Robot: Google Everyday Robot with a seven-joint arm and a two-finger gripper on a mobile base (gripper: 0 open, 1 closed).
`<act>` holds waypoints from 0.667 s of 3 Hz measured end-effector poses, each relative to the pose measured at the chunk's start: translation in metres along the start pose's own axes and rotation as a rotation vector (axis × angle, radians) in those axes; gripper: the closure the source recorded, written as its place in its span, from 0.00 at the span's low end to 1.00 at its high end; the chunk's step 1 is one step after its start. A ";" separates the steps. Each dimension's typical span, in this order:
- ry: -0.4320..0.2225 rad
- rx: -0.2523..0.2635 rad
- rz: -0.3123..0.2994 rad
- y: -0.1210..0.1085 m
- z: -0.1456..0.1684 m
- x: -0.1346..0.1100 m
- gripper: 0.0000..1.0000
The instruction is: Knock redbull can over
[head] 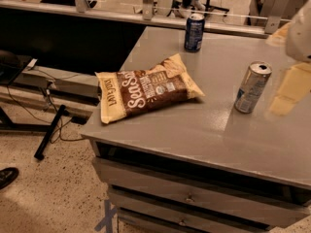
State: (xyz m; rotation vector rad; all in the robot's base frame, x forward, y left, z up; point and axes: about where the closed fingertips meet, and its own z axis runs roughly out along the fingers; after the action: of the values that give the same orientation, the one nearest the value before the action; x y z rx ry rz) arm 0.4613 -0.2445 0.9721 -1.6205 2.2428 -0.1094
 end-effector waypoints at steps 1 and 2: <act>-0.021 0.054 0.094 -0.034 0.006 0.038 0.00; -0.094 0.080 0.192 -0.055 0.021 0.074 0.00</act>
Offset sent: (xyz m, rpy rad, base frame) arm 0.0549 -0.1363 -0.0429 0.3213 -0.1305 -0.2850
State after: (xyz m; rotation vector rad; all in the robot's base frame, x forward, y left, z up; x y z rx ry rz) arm 0.4982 -0.3291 0.9492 -1.3344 2.2777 -0.0701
